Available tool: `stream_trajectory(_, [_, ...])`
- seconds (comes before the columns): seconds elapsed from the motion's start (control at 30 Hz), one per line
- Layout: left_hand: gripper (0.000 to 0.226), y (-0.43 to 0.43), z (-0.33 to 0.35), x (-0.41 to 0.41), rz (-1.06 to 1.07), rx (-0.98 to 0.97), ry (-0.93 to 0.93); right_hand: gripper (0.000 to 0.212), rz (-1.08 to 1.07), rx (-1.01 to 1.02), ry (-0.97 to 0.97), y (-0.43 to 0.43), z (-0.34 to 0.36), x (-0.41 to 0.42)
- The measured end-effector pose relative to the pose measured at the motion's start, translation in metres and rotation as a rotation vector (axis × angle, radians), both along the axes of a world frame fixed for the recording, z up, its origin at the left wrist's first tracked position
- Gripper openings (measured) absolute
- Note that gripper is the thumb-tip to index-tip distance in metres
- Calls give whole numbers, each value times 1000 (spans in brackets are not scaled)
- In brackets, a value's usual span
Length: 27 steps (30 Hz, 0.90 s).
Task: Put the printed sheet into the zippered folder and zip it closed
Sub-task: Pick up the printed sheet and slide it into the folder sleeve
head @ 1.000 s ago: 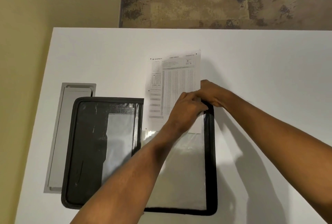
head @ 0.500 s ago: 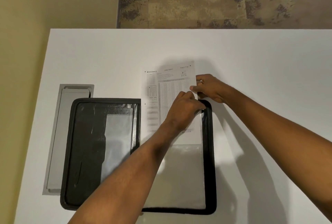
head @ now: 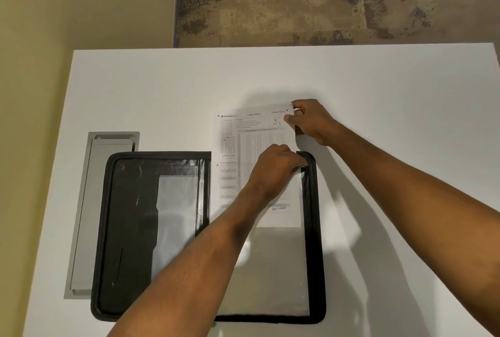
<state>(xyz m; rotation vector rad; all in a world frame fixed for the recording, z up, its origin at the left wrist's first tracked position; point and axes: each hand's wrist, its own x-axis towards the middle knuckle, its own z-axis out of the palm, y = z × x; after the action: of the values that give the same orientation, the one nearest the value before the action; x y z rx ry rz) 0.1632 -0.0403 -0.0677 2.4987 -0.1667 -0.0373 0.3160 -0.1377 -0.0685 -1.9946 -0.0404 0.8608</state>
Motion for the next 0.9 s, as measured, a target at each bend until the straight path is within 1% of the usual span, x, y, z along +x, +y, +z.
stream_trajectory(0.27, [13,-1,-5,1,5,21,10,32,154,36,173,-17,4,-13])
stream_trajectory(0.33, [12,-2,-5,0,24,4,-11,29,225,23,180,-22,0,-18])
stream_trajectory(0.37, [11,-2,-4,0,33,-9,-19,24,292,1,174,-25,-1,-20])
stream_trajectory(0.43, [10,-2,-4,0,37,-20,-28,16,478,-116,140,-29,0,-19])
stream_trajectory(0.5, [10,-3,-4,-3,26,-19,-22,14,573,-204,116,-28,2,-16])
stream_trajectory(0.57, [10,-5,-5,-5,30,-21,-15,9,498,-136,137,-21,5,-14])
stream_trajectory(0.63, [10,-7,-5,-7,38,-16,-32,11,399,-70,71,-10,7,-14])
stream_trajectory(0.67, [10,-9,-5,-8,40,-10,-48,13,398,-62,21,-4,9,-14])
stream_trajectory(0.77, [11,-12,-5,-9,66,0,-96,20,549,-128,-28,11,15,-11])
stream_trajectory(0.9, [10,-15,-9,-14,70,-4,-119,21,839,-310,23,26,27,-4])
